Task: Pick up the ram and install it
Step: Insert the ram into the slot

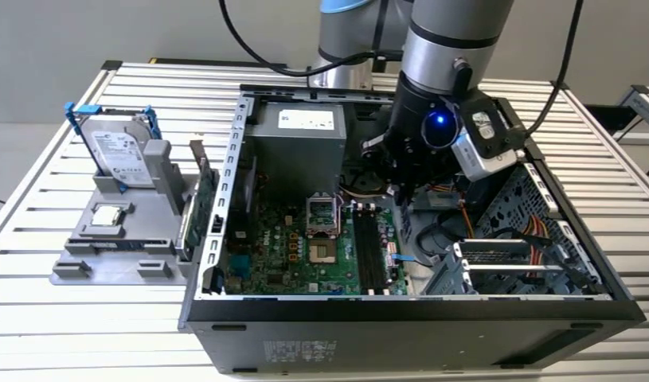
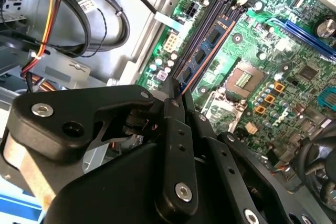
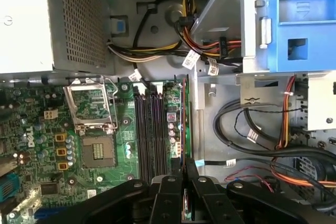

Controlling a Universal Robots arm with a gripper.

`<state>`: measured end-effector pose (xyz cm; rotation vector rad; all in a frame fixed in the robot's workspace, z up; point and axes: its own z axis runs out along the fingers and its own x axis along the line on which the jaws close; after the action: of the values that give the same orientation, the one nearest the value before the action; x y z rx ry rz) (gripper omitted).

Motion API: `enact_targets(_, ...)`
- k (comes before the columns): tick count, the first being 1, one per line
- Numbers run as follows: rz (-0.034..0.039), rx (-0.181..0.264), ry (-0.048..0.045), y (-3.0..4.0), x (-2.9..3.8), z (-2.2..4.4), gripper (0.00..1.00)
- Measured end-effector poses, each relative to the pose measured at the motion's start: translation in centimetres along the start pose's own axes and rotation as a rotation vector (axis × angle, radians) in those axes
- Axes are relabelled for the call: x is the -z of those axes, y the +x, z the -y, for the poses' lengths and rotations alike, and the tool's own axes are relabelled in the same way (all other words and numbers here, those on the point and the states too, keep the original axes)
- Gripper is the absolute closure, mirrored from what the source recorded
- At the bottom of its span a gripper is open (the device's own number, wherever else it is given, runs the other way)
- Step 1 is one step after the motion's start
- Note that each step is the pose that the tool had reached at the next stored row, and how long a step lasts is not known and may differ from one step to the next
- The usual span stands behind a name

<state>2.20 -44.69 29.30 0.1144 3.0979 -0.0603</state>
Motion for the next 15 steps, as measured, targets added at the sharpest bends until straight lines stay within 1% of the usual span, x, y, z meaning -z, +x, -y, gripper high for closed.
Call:
enact_targets(3,0.0001,0.001,-0.0001,0.04,-0.41,-0.02,1.00)
enact_targets(9,0.0001,0.002,-0.0001,0.11,-0.61,0.01,1.00)
enact_targets(15,0.0005,0.012,-0.0005,0.34,-0.86,0.04,1.00)
